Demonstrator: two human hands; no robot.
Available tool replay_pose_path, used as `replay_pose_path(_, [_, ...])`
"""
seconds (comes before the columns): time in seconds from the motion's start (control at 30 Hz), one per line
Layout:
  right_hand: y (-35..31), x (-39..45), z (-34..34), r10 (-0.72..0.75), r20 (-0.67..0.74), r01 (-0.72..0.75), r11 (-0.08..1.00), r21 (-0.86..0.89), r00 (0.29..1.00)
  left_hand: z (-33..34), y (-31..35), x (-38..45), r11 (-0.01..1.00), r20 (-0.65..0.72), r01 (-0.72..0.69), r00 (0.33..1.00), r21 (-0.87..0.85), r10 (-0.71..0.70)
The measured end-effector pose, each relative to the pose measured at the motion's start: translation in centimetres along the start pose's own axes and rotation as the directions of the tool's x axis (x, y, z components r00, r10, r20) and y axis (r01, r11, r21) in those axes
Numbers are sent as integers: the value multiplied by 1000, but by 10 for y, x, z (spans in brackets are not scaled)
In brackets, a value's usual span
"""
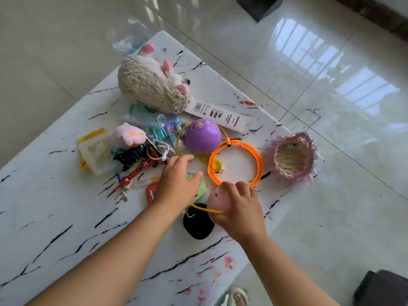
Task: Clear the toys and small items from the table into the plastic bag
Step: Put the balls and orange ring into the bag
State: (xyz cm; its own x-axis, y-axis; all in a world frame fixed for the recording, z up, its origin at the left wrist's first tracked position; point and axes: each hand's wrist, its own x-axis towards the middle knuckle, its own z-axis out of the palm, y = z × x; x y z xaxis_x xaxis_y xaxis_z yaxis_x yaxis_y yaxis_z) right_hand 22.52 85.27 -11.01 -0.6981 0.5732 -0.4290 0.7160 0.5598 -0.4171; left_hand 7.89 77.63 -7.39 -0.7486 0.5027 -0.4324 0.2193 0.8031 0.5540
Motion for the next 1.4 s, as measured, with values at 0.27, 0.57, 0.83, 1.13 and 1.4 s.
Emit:
replay_pose_path(0.27, [11,1,-8,29,-41,-18,969,247,999,8,38,76,953,-92,-248,960,176,266])
replay_pose_path(0.57, [6,11,6,168,94,-191,911,367,981,23,24,119,958,-31,-166,984,232,178])
replay_pose_path(0.83, [9,8,3,189,31,-187,920,345,982,15,4,144,936,-3,130,991,327,-137])
replay_pose_path(1.13, [2,12,-19,131,-14,-117,926,360,991,-5,11,119,985,-210,-130,972,-111,105])
replay_pose_path(1.4, [-2,6,-57,48,-58,-27,948,317,997,-24,38,66,963,10,-206,977,-175,211])
